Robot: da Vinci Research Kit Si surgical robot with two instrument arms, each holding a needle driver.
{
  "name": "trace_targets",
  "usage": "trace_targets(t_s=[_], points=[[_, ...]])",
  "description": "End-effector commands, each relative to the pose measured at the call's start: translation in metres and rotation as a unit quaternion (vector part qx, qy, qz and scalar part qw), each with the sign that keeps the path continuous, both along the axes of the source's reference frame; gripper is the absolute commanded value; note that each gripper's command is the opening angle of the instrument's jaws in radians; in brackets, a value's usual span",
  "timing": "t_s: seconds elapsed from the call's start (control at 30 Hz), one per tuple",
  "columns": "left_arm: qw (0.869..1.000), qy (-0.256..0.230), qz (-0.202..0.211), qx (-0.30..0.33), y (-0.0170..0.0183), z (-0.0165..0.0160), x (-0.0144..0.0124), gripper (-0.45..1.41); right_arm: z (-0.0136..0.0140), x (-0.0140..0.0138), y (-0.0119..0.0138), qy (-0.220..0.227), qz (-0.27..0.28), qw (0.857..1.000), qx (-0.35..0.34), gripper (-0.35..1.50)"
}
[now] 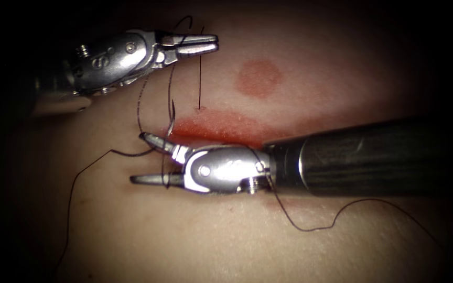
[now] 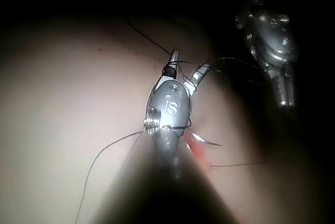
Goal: Wound Closure
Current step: Use the left gripper to loop the suture twice around the right gripper.
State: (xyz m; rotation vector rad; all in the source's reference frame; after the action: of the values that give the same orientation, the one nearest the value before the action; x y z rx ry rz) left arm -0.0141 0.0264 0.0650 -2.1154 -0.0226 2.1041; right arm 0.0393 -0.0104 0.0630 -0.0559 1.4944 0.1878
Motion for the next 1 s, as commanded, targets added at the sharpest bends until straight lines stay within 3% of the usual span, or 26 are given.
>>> trace_targets(t_s=[0.03,0.23,0.43,1.0], points=[[1.0,0.009,0.001,0.001,0.0,0.0012,-0.0007,-0.35,0.0003,0.0006,-0.0005,0.002,-0.002,1.0,0.001,1.26],[0.999,0.041,0.001,-0.003,-0.0001,0.0037,-0.0008,-0.35,-0.0004,0.0004,-0.0007,0.01,-0.008,1.0,0.002,1.24],[0.997,0.081,-0.003,-0.003,-0.0012,0.008,0.001,-0.35,-0.0016,-0.001,-0.0005,0.027,-0.004,1.0,0.006,1.24],[0.993,0.113,-0.006,0.01,-0.0027,0.0135,0.0,-0.35,-0.0042,-0.0013,-0.0009,0.057,-0.007,0.998,0.01,1.24]])
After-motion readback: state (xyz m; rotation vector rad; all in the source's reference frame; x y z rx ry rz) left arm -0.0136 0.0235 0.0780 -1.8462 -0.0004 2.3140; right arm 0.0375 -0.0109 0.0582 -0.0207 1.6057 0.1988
